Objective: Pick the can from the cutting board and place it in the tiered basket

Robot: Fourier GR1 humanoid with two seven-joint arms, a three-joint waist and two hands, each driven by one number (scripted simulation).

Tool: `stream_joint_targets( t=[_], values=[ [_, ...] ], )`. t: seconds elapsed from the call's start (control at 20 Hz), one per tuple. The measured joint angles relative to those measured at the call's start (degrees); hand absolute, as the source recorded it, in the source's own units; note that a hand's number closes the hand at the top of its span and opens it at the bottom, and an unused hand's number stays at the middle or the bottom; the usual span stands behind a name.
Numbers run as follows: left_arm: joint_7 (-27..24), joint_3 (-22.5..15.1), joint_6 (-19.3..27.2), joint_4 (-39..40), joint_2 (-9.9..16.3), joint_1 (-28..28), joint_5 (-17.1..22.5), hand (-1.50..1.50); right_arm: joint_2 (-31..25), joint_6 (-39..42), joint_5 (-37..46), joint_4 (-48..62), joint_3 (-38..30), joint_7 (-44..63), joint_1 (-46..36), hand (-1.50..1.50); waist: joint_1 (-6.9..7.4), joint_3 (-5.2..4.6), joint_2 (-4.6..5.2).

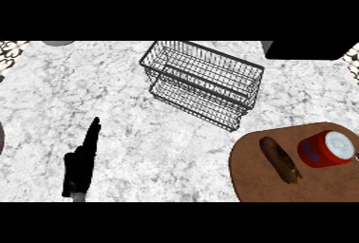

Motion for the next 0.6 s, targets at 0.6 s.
stream_joint_targets(
  t=[0.6],
  values=[
    [0.6, 0.4, -0.7, -0.6, -0.2, 0.4, -1.2, 0.0, 2.2, 4.0, 7.5, 8.4, 14.7, 4.7, -8.6, -1.5, 0.72, 0.01, 0.09]
  ],
)
